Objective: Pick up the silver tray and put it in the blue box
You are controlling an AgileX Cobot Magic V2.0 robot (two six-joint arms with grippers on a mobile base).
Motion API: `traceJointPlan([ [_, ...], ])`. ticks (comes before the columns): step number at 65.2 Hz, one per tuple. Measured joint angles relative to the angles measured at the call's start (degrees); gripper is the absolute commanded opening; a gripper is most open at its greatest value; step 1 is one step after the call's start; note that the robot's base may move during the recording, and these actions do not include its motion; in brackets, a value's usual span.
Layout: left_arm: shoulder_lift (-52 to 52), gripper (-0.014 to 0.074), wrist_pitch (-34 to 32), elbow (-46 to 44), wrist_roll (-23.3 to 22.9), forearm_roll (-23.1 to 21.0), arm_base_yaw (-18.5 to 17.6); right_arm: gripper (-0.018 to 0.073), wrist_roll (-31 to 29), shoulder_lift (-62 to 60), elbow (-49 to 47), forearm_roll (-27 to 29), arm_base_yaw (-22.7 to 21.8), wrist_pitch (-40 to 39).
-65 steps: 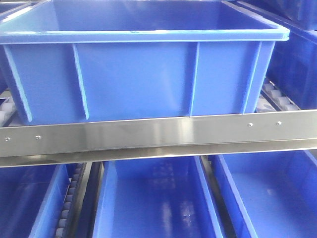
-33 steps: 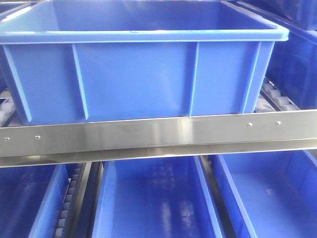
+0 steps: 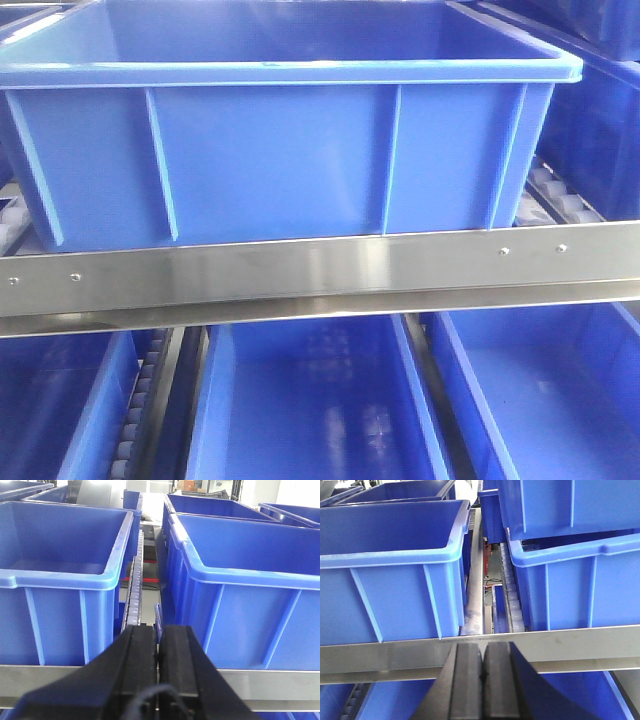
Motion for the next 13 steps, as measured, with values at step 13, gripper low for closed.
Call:
traceJointPlan([
  [13, 0.00, 0.0001, -0.10, 0.00, 0.00, 0.12, 0.00, 0.0052, 0.00, 0.00, 0.00, 0.00, 0.00, 0.00],
])
